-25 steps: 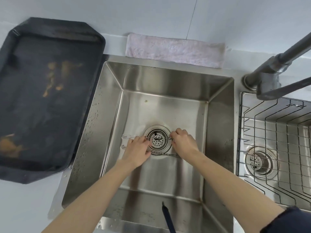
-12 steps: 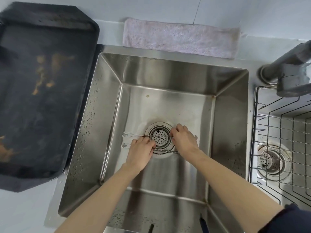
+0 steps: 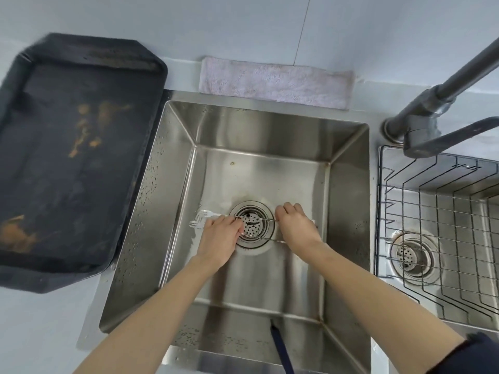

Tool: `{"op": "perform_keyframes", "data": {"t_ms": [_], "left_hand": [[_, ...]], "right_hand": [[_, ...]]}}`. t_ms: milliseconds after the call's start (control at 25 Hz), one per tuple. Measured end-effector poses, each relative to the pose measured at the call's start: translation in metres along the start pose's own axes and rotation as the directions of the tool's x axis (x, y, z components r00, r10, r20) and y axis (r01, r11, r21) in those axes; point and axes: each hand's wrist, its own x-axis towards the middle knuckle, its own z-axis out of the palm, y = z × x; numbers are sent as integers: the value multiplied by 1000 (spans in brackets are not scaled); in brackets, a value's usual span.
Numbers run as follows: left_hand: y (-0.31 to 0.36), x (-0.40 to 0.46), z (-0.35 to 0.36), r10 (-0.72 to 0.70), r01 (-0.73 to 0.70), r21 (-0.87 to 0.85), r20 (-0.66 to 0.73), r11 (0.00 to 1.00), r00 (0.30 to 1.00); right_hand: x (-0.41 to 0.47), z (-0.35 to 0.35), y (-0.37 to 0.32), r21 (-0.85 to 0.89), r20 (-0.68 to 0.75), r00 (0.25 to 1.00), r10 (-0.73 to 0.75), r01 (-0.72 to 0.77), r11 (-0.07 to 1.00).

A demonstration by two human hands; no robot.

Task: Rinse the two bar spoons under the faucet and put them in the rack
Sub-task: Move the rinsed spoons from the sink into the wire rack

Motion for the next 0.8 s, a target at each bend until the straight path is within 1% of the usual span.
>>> {"op": "perform_keyframes", "data": {"t_ms": [120,280,440,640,800], "left_hand": [[5,-5,-14,-19,18,-27,-36,999,999],[14,-14,-35,-34,30,-46,-90,998,995],[27,-23,-57,7,-13,-31,-197,999,980],[41,-37,-83,50,-82,-100,-285,992,957],[51,-49,-99,47,-108,-150,-364,983,930]], "right_hand": [[-12,-16,1,26,-42,999,15,-14,1000],[-27,-30,6,61,-146,989,3,6,998],[-39,-47,11,84,-257,966,2,20,996],[-61,-69,20,98,-389,921,10,30,995],[-80,-82,28,89,-477,878,17,30,996]]}}
